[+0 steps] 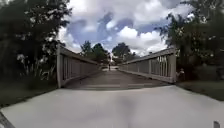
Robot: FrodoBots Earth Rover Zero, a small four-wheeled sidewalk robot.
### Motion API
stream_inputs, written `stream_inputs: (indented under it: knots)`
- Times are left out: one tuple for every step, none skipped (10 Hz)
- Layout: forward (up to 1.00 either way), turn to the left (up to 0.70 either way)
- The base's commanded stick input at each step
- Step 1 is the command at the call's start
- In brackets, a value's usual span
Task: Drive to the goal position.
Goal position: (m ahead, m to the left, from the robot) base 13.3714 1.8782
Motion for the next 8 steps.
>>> stream_inputs:
  knots:
    - [1.00, 0.00]
    - [1.00, 0.00]
    - [1.00, 0.00]
    - [1.00, 0.00]
    - [1.00, 0.00]
    - [1.00, 0.00]
    - [1.00, 0.00]
    - [1.00, 0.00]
